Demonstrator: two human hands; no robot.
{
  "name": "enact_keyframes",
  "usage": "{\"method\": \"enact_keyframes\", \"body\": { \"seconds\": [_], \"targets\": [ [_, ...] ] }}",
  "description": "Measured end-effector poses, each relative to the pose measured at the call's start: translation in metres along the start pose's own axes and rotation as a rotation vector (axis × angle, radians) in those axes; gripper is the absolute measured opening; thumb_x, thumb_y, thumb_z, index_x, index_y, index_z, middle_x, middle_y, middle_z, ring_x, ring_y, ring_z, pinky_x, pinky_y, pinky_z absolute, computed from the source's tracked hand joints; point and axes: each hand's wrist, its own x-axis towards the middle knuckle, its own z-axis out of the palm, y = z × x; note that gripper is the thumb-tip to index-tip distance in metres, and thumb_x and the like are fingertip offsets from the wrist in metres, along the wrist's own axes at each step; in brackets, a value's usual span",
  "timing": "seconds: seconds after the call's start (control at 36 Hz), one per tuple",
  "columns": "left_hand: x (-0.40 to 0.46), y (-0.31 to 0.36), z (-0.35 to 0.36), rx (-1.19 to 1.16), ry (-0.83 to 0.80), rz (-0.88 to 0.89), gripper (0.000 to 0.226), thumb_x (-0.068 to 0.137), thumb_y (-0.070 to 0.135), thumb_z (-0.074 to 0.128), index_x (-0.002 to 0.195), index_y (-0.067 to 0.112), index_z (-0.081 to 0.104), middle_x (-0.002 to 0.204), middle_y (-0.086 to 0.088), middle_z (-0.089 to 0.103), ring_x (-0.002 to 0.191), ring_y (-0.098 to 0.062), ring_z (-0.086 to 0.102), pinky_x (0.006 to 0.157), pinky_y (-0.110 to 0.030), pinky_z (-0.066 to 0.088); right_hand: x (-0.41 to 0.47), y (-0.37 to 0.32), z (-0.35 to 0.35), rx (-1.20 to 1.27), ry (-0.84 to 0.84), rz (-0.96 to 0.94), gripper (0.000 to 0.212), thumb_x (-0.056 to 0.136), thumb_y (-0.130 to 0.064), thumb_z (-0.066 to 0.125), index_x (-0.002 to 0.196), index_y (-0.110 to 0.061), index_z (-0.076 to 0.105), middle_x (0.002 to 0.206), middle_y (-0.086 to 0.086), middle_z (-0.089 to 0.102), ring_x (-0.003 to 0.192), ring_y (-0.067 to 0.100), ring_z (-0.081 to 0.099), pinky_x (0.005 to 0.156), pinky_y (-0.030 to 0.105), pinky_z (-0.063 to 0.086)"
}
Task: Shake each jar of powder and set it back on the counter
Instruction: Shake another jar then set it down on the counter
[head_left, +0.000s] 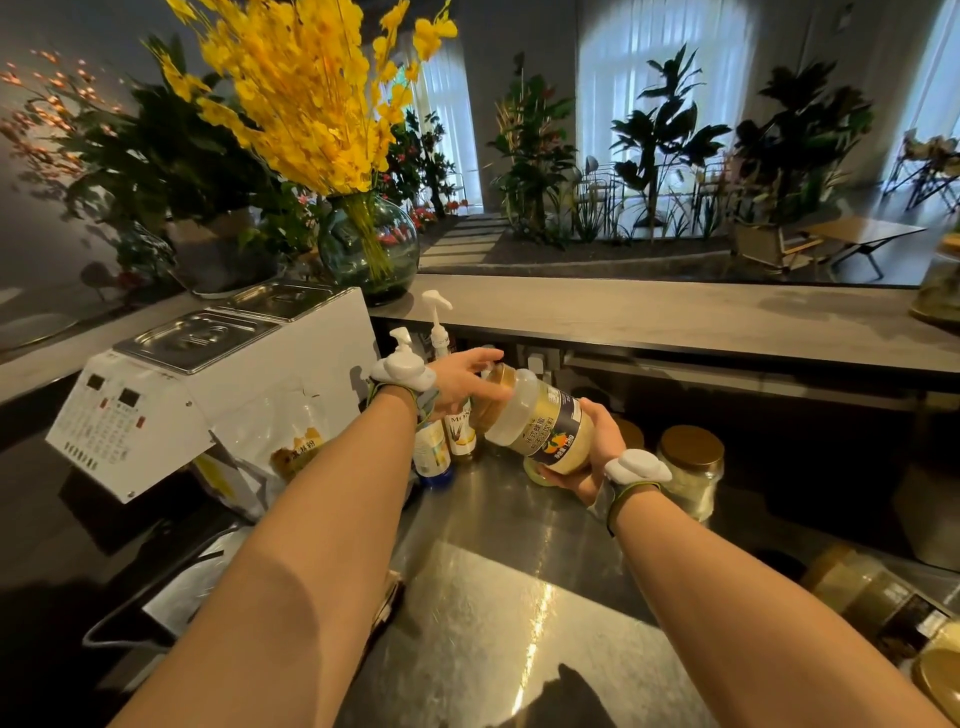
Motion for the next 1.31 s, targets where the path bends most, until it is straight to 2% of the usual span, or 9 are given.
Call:
{"method": "enact_keyframes", "body": {
  "seconds": [0.08,0.17,0.31,0.44,0.53,0.67,0.94,1.11,1.31],
  "targets": [
    [0.002,0.001,0.004,-0.014,0.123,-0.119,0.075,0.082,0.059,0.066,0.139,0.015,0.044,0.135,-0.009,0.053,0.127,-0.034,0.05,0.099,-0.049,0.048,0.0,0.0,0.003,-0.014,0.005,-0.014,0.045,0.09,-0.051,0.06,0.116,-0.015,0.071,0.113,0.018,0.075,0.106,0.036,0.071,0.101,0.054,0.053],
    [0.0,-0.001,0.003,0.004,0.092,-0.097,0.058,0.085,0.046,0.069,0.131,0.015,0.052,0.129,-0.012,0.057,0.114,-0.031,0.057,0.09,-0.046,0.055,-0.001,-0.001,0.004,-0.021,0.002,-0.023,0.048,0.088,-0.05,0.061,0.118,-0.015,0.071,0.115,0.019,0.075,0.108,0.035,0.071,0.101,0.054,0.052],
    [0.0,-0.004,-0.002,-0.02,0.006,0.019,0.047,0.085,0.017,0.072,0.127,0.03,0.057,0.135,-0.007,0.05,0.122,-0.035,0.048,0.094,-0.053,0.052,-0.003,-0.001,0.004,-0.02,0.006,-0.024,0.045,0.088,-0.048,0.061,0.118,-0.015,0.071,0.114,0.018,0.076,0.108,0.035,0.071,0.101,0.055,0.052],
    [0.002,-0.006,0.003,0.022,0.061,-0.078,0.07,0.079,0.053,0.071,0.137,0.02,0.05,0.133,-0.01,0.055,0.119,-0.035,0.055,0.093,-0.055,0.053,-0.006,0.0,0.008,-0.014,0.014,-0.034,0.046,0.091,-0.048,0.057,0.117,-0.013,0.071,0.111,0.017,0.075,0.105,0.034,0.07,0.104,0.053,0.051],
    [0.003,-0.01,0.004,-0.005,0.087,-0.056,0.065,0.08,0.047,0.073,0.134,0.017,0.054,0.127,-0.011,0.057,0.114,-0.033,0.058,0.088,-0.051,0.057,-0.006,0.001,0.009,-0.011,0.015,-0.026,0.047,0.09,-0.049,0.058,0.117,-0.014,0.072,0.114,0.019,0.076,0.101,0.035,0.072,0.103,0.054,0.051],
    [0.001,-0.011,0.005,0.027,0.086,-0.007,0.063,0.079,0.037,0.078,0.134,0.016,0.056,0.127,-0.011,0.061,0.113,-0.034,0.06,0.088,-0.052,0.057,-0.007,0.0,0.008,-0.027,0.029,-0.062,0.042,0.091,-0.045,0.058,0.114,-0.012,0.072,0.092,0.016,0.077,0.079,0.032,0.075,0.089,0.052,0.059],
    [0.001,-0.013,0.006,0.017,0.075,0.013,0.077,0.073,0.035,0.083,0.142,0.023,0.049,0.137,-0.01,0.055,0.123,-0.037,0.053,0.095,-0.056,0.052,-0.006,0.003,0.007,0.018,0.078,0.047,0.049,0.086,-0.051,0.061,0.121,-0.017,0.069,0.118,0.017,0.074,0.109,0.037,0.071,0.1,0.056,0.053],
    [0.002,-0.025,0.015,-0.046,0.071,-0.009,0.075,0.08,0.039,0.076,0.146,0.026,0.042,0.144,-0.01,0.048,0.129,-0.037,0.048,0.102,-0.055,0.047,-0.013,0.003,0.0,0.056,0.072,0.117,0.052,0.092,-0.056,0.056,0.122,-0.015,0.068,0.115,0.017,0.074,0.101,0.034,0.071,0.099,0.05,0.055],
    [0.007,-0.034,0.024,-0.026,0.056,-0.028,0.082,0.08,0.03,0.077,0.149,0.033,0.033,0.142,-0.009,0.05,0.122,-0.034,0.052,0.093,-0.044,0.055,-0.013,0.011,0.001,0.019,0.118,0.104,0.055,0.095,-0.056,0.051,0.126,-0.013,0.065,0.115,0.015,0.073,0.102,0.031,0.069,0.094,0.049,0.057]
  ]
}}
